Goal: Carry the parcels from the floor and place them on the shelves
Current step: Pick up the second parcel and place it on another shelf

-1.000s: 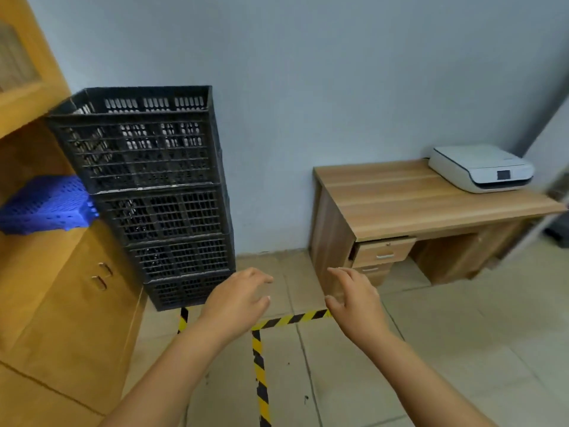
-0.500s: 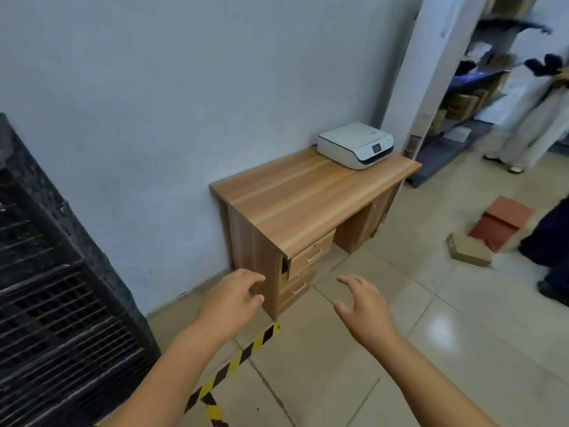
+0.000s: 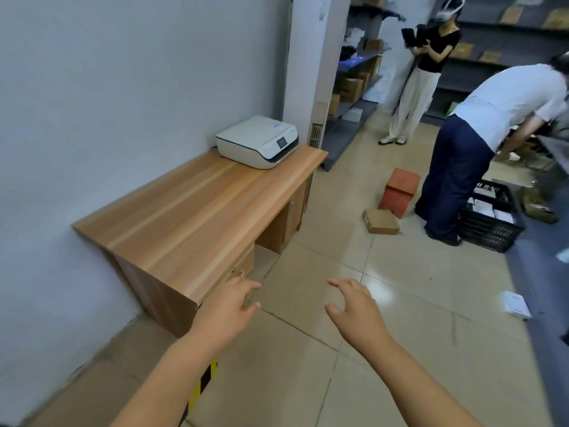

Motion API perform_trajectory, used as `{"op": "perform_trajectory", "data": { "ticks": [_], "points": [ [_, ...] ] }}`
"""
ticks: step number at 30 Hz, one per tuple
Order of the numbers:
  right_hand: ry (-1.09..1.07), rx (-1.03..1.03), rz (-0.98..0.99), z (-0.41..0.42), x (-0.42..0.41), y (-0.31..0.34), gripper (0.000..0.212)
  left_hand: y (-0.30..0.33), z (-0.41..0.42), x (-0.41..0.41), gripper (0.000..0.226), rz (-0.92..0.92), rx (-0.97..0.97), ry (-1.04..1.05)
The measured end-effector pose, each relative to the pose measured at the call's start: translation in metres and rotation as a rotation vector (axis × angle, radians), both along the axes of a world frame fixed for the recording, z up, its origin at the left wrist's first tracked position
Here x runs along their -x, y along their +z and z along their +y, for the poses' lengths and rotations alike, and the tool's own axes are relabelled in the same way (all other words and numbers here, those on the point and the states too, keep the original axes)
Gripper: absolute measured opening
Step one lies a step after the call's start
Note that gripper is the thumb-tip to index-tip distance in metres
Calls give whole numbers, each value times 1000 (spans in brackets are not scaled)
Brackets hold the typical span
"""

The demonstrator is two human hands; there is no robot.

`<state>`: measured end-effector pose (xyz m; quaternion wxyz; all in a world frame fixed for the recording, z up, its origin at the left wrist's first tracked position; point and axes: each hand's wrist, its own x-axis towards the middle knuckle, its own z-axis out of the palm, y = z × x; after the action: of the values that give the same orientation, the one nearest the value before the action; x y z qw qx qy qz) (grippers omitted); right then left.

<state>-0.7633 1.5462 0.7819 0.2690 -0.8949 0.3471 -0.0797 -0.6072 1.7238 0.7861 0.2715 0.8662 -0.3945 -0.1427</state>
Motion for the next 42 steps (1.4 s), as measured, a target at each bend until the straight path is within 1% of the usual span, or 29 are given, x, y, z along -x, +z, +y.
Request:
{"op": "perform_trajectory", "data": {
  "ticks": [4,8,18,22,25,33,42],
  "points": [
    [-31,-39,-12,-71,-26,-7,47,-1,-77,-29,40,8,-8,-33],
    [-37,-45,-12,-141,-49,-7,47,1,-148,-54,40,17,4,-23],
    [-67,-98,35,-275,-105,-18,45,-10,-281,-125,38,36,-42,-43],
    [-96,-88,71,-331,-136,-24,44,-21,-345,-163,39,31,-53,-105],
    [-131,-86,105,-374,-161,-24,43,-28,-394,-197,38,82,-35,-146],
    [-255,-169,115,-478,-228,-25,41,-33,-527,-304,35,112,-28,-236],
    [-349,-220,128,-615,-250,-38,39,-51,-681,-341,36,148,-86,-345]
  ]
}}
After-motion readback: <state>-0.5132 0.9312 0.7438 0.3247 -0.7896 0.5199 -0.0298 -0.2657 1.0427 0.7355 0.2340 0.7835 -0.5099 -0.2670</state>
